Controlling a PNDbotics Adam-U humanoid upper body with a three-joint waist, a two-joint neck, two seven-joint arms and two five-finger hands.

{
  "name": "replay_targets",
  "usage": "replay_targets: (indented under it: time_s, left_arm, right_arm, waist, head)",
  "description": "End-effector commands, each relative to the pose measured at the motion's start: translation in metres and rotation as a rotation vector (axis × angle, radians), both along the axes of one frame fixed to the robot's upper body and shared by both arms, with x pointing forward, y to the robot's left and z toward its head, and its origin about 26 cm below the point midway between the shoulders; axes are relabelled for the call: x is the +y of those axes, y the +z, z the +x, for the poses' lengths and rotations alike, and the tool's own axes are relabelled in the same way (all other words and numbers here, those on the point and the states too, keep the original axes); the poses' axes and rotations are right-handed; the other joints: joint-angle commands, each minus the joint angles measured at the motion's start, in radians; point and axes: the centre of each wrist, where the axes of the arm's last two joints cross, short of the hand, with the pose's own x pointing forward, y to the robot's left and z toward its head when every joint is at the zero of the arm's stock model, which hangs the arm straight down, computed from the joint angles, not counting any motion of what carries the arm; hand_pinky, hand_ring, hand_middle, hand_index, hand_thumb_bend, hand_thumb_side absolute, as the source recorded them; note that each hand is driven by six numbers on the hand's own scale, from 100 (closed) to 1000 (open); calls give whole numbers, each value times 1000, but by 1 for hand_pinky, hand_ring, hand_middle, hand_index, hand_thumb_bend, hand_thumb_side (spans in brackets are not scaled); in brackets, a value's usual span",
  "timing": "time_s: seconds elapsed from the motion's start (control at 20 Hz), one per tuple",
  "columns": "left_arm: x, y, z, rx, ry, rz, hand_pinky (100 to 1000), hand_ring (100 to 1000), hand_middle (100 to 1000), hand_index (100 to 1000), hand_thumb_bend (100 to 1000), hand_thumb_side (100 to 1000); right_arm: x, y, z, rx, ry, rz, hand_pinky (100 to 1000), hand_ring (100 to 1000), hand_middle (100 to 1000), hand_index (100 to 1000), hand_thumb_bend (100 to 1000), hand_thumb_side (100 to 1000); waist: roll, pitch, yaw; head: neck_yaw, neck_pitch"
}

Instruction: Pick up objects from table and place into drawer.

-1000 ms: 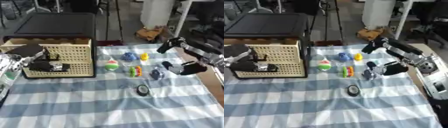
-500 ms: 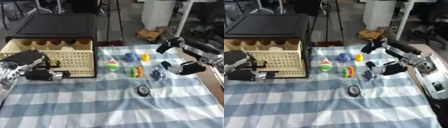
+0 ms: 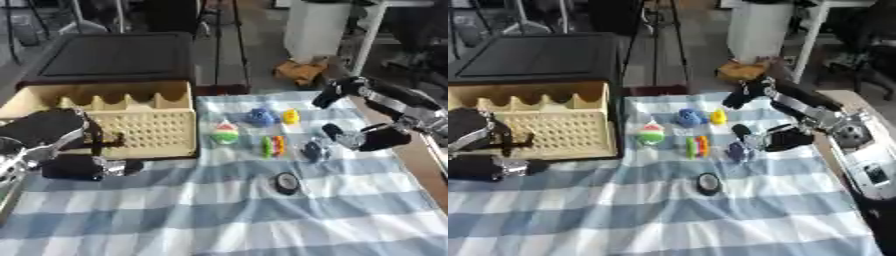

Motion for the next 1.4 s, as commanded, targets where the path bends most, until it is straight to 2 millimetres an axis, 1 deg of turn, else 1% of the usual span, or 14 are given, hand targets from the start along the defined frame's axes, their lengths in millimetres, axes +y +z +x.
replay_targets:
  time_s: [0.05, 0.35, 0.5, 0.55, 0.7, 0.75, 0.8, 0.95, 1.2, 1.4]
  left_arm:
    - [4, 16, -12, -38, -19, 6, 100, 100, 100, 516, 718, 1000]
    - [3, 11, -23, -4, -48, 3, 100, 100, 100, 531, 716, 1000]
    - [3, 4, -25, 35, -57, 8, 100, 100, 100, 549, 718, 1000]
    - [3, 2, -25, 47, -57, 8, 100, 100, 100, 562, 718, 1000]
    - [4, -6, -24, 80, -52, 3, 100, 100, 100, 644, 717, 1000]
    - [4, -9, -24, 90, -49, 1, 100, 100, 100, 652, 716, 1000]
    - [5, -12, -23, 99, -46, -2, 100, 100, 100, 683, 715, 1000]
    - [6, -17, -22, 108, -37, -14, 100, 100, 100, 723, 715, 1000]
    - [7, -17, -22, 62, -26, -51, 100, 100, 100, 822, 710, 1000]
    - [7, -10, -24, 1, -27, -75, 100, 100, 100, 832, 704, 1000]
  right_arm:
    - [-8, 12, -2, -29, -20, -31, 790, 722, 691, 796, 205, 100]
    - [-8, 12, -2, -29, -21, -30, 790, 722, 692, 796, 202, 100]
    - [-8, 12, -2, -28, -20, -29, 791, 722, 692, 796, 201, 100]
    - [-8, 12, -2, -28, -20, -29, 790, 722, 692, 796, 201, 100]
    - [-8, 12, -2, -28, -20, -28, 790, 722, 692, 796, 200, 100]
    - [-8, 12, -2, -29, -20, -28, 790, 722, 692, 796, 200, 100]
    - [-8, 12, -2, -29, -20, -27, 790, 721, 692, 796, 199, 100]
    - [-8, 12, -2, -30, -20, -26, 790, 721, 691, 796, 195, 100]
    - [-8, 12, -2, -30, -20, -25, 790, 721, 691, 796, 194, 100]
    - [-8, 12, -2, -30, -21, -24, 790, 721, 692, 796, 194, 100]
  waist:
    - [3, -16, 1]
    - [3, -18, 4]
    - [2, -18, 4]
    - [1, -18, 4]
    - [0, -17, 4]
    - [-1, -16, 3]
    - [-1, -15, 3]
    - [-2, -13, 3]
    - [-3, -11, 4]
    - [-5, -12, 5]
  head:
    - [-4, 4]
    - [-5, 5]
    - [-5, 4]
    - [-5, 4]
    - [-4, 2]
    - [-4, 2]
    - [-5, 2]
    - [-4, 1]
    - [-5, 1]
    - [-6, 0]
